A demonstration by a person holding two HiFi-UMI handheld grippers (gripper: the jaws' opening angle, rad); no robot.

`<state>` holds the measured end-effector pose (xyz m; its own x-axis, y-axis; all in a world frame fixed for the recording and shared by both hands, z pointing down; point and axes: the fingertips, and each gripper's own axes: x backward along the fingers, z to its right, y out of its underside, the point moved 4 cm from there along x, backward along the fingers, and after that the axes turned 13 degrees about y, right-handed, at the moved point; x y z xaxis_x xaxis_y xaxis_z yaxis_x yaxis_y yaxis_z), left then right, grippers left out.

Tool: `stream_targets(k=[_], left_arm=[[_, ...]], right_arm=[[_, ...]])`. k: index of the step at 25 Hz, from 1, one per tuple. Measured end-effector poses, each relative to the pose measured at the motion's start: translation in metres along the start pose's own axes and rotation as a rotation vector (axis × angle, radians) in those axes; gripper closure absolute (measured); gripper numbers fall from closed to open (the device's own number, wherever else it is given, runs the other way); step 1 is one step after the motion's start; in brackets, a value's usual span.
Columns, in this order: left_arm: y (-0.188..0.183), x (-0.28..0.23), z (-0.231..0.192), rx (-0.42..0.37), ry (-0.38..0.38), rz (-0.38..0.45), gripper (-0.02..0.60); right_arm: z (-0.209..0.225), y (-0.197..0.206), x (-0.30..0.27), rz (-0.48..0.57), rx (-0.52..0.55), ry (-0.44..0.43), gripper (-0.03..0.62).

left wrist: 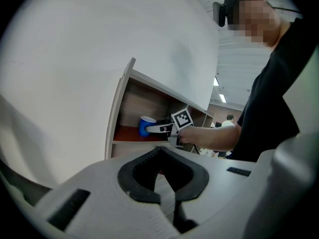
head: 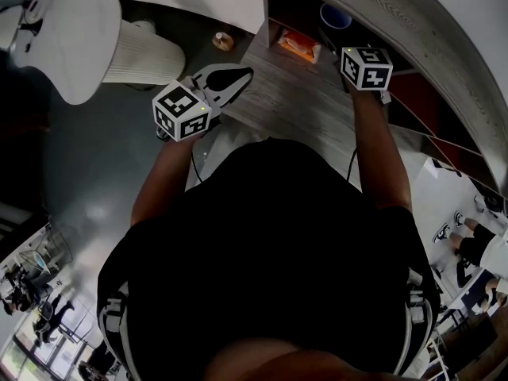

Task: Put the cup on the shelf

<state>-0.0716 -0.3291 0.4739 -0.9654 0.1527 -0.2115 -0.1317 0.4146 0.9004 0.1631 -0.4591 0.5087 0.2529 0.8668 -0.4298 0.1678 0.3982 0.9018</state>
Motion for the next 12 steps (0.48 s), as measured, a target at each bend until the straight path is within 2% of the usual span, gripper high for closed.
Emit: stream_targets(k=[12], left_arm=[[-0.002,0.003,0.004,-0.016,0.011,0.007,0.565]], right_arm=[[-0.001,0.007,0.012,-0.012,-0.026,0.019,0.263]])
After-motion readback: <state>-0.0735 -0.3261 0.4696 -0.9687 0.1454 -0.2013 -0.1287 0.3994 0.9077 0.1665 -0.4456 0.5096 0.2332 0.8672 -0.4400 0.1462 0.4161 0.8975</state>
